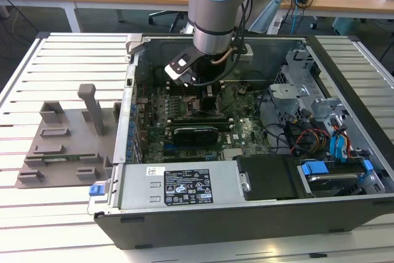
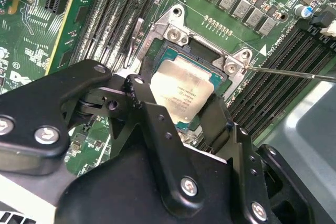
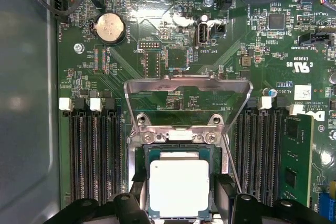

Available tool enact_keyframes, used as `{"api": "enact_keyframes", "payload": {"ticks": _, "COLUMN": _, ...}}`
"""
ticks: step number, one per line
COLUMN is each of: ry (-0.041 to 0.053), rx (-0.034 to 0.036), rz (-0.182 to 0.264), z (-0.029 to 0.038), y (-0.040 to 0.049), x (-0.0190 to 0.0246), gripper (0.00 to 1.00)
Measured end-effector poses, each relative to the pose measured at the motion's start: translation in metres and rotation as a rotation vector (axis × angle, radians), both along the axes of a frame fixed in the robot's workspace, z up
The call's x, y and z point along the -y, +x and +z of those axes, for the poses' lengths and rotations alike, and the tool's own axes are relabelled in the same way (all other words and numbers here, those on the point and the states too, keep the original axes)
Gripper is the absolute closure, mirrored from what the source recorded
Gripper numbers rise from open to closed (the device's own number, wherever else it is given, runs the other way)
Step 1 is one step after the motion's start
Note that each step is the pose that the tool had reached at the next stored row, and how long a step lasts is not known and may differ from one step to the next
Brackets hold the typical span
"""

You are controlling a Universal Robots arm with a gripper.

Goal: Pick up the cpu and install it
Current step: 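Place the cpu into insertion slot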

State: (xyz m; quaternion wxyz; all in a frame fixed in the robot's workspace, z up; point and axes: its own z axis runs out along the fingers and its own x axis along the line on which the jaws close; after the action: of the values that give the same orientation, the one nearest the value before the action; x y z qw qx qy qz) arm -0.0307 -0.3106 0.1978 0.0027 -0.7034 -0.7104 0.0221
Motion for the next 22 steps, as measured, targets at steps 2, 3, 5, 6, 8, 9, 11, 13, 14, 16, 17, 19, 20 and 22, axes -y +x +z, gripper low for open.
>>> {"api": "enact_keyframes", "payload": {"ticks": 2, "ry": 0.0000, "rx": 0.0000, "rz": 0.000, "z": 0.0001, "y": 0.0000, "x": 0.0000, "gripper": 0.38}}
{"api": "enact_keyframes", "payload": {"ticks": 3, "ry": -0.0001, "rx": 0.0000, "rz": 0.000, "z": 0.0007, "y": 0.0000, "x": 0.0001, "gripper": 0.38}}
{"api": "enact_keyframes", "payload": {"ticks": 5, "ry": -0.0001, "rx": -0.0001, "rz": 0.000, "z": 0.0042, "y": 0.0000, "x": 0.0000, "gripper": 0.38}}
{"api": "enact_keyframes", "payload": {"ticks": 6, "ry": -0.0001, "rx": 0.0000, "rz": 0.000, "z": 0.0064, "y": 0.0000, "x": 0.0000, "gripper": 0.38}}
{"api": "enact_keyframes", "payload": {"ticks": 8, "ry": -0.0001, "rx": -0.0001, "rz": 0.000, "z": 0.0125, "y": 0.0000, "x": -0.0003, "gripper": 0.38}}
{"api": "enact_keyframes", "payload": {"ticks": 9, "ry": -0.0001, "rx": -0.0001, "rz": 0.000, "z": 0.0136, "y": -0.0001, "x": -0.0007, "gripper": 0.38}}
{"api": "enact_keyframes", "payload": {"ticks": 11, "ry": 0.0000, "rx": 0.0000, "rz": 0.000, "z": 0.0167, "y": 0.0000, "x": -0.0011, "gripper": 0.45}}
{"api": "enact_keyframes", "payload": {"ticks": 13, "ry": 0.0000, "rx": 0.0000, "rz": 0.000, "z": 0.0226, "y": -0.0001, "x": -0.0013, "gripper": 0.58}}
{"api": "enact_keyframes", "payload": {"ticks": 14, "ry": -0.0001, "rx": 0.0000, "rz": 0.000, "z": 0.0254, "y": -0.0001, "x": -0.0014, "gripper": 0.64}}
{"api": "enact_keyframes", "payload": {"ticks": 16, "ry": -0.0001, "rx": 0.0001, "rz": 0.000, "z": 0.0318, "y": -0.0001, "x": -0.0014, "gripper": 0.76}}
{"api": "enact_keyframes", "payload": {"ticks": 17, "ry": 0.0000, "rx": 0.0001, "rz": 0.000, "z": 0.0348, "y": -0.0001, "x": -0.0014, "gripper": 0.82}}
{"api": "enact_keyframes", "payload": {"ticks": 19, "ry": -0.0001, "rx": 0.0000, "rz": 0.000, "z": 0.0384, "y": -0.0002, "x": -0.0015, "gripper": 0.89}}
{"api": "enact_keyframes", "payload": {"ticks": 20, "ry": -0.0001, "rx": 0.0000, "rz": 0.000, "z": 0.0399, "y": -0.0001, "x": -0.0015, "gripper": 0.89}}
{"api": "enact_keyframes", "payload": {"ticks": 22, "ry": -0.0001, "rx": 0.0000, "rz": 0.000, "z": 0.0434, "y": -0.0001, "x": -0.0015, "gripper": 0.89}}
